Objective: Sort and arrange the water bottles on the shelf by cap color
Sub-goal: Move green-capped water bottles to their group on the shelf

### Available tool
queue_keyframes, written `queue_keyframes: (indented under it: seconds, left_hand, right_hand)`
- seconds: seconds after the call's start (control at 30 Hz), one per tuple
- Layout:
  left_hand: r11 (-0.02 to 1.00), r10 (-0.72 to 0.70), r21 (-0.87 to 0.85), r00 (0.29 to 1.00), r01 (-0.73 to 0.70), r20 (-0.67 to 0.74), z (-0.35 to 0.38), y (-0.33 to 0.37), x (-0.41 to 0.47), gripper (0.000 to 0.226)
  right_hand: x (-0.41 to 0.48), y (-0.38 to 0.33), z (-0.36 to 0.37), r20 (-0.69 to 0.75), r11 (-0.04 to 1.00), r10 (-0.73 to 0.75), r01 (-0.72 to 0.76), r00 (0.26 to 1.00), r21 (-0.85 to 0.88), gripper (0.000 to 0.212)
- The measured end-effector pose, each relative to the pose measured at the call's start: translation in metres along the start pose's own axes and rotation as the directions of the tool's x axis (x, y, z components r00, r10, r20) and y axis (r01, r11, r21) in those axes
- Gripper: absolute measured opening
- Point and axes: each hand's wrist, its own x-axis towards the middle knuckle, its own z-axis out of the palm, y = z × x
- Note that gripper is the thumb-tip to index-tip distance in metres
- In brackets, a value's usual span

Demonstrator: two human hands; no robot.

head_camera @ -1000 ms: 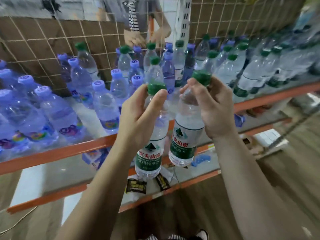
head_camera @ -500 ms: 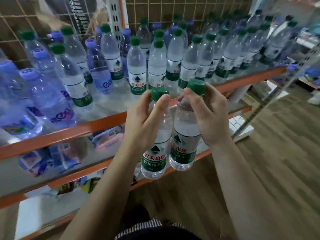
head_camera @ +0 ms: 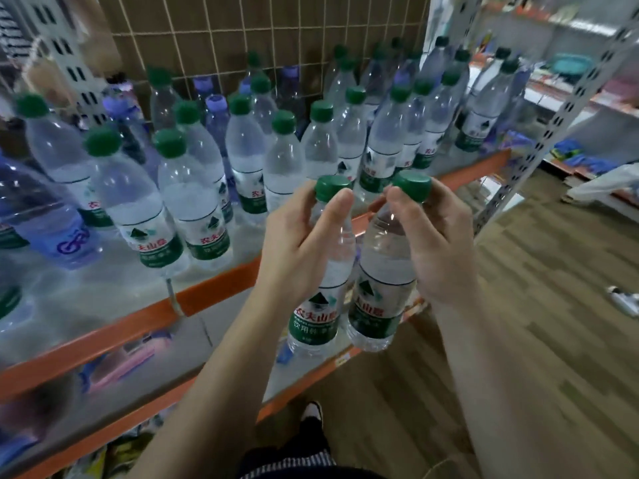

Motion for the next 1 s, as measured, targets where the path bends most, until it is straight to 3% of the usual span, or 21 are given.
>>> queue_keyframes:
  seconds: [0.23, 0.37, 0.57, 0.77, 0.87, 1.0]
  left_hand:
    - [0.996, 0.077, -0.046, 0.996, -0.074, 0.055, 0.069, -0.022, 0.094, 0.022]
    - [0.997, 0.073, -0.04, 0.994, -0.07, 0.08, 0.112, -0.032, 0.128, 0.025]
    - [0.999, 0.012, -0.03, 1.0, -0.011, 0.02, 0.186, -0.054, 0.171, 0.027]
    - [0.996, -0.002, 0.087, 0.989, 0.015, -0.147, 0.26, -0.07, 0.208, 0.034]
    - [0.988, -0.023, 0.141, 0.971, 0.058, -0.239, 0.29, -0.07, 0.219, 0.024]
    - [0.98, -0.049, 0.158, 0.924, 0.117, -0.379, 0.318, -0.069, 0.222, 0.034]
  right_hand:
    - [0.076, 0.032, -0.06, -0.1, 0.992, -0.014, 0.001, 0.995, -0.124, 0.019]
    - [0.105, 0.054, -0.1, -0.191, 0.993, 0.021, -0.042, 0.981, -0.108, 0.031]
    - [0.16, 0.098, -0.172, -0.248, 0.994, 0.044, -0.067, 0.968, -0.083, 0.025]
    - [0.237, 0.146, -0.241, -0.068, 0.996, 0.006, -0.012, 0.998, -0.094, 0.028]
    - [0.274, 0.164, -0.26, 0.015, 0.996, 0.03, -0.029, 0.999, -0.087, 0.02]
    - [0.318, 0.189, -0.269, 0.163, 0.997, 0.0, 0.012, 0.987, -0.07, 0.006]
